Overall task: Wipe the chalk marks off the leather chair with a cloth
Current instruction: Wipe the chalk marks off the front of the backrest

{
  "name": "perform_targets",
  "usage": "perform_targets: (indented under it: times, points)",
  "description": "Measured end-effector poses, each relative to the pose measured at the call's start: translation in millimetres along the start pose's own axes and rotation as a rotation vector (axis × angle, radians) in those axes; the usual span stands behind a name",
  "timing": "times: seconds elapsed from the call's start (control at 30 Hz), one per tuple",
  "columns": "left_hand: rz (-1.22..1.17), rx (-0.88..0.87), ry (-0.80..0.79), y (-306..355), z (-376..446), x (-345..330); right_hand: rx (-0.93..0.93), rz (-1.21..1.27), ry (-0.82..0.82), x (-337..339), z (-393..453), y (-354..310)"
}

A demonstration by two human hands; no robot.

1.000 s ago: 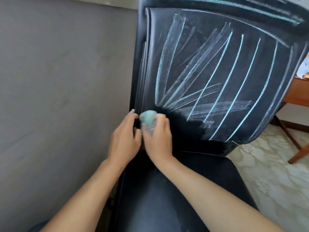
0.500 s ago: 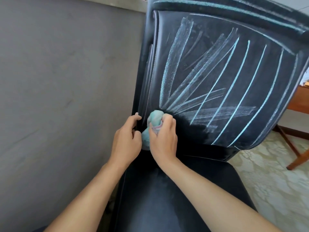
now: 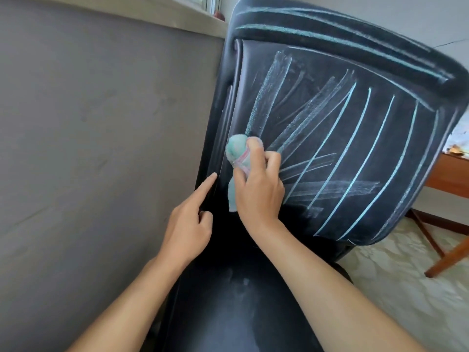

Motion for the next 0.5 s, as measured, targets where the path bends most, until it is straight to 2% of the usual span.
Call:
perform_targets:
  times: [0.1,0.17,0.33,0.43,0.5]
  points:
    - [0.005,-0.016,-0.022,-1,0,1,-0.029,0.04,-0.167,-6,-37,16]
    - [0.013,-0.033,-0.048,-3,-2,0,-0.026,0.031,-0.214,-6,-50,23]
    - [0.06,-0.091,-0.08,-6,-3,-3,0.01,-0.062,-0.157,7,-20,22]
    - [0.09,-0.088,-0.103,-5,-4,-4,0.086,-0.128,-0.065,21,11,13]
    - [0.109,-0.067,-0.116,-4,-5,-5,0.061,-0.14,-0.017,29,42,3]
Point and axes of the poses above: each hand's wrist, its own z-axis towards the middle knuckle, its own x-axis out of the back of the hand, y = z × x, the point moved 1 cm from there along z, towards the middle knuckle, and after that the axes turned 3 degrees about -x, right-handed, at the moved point
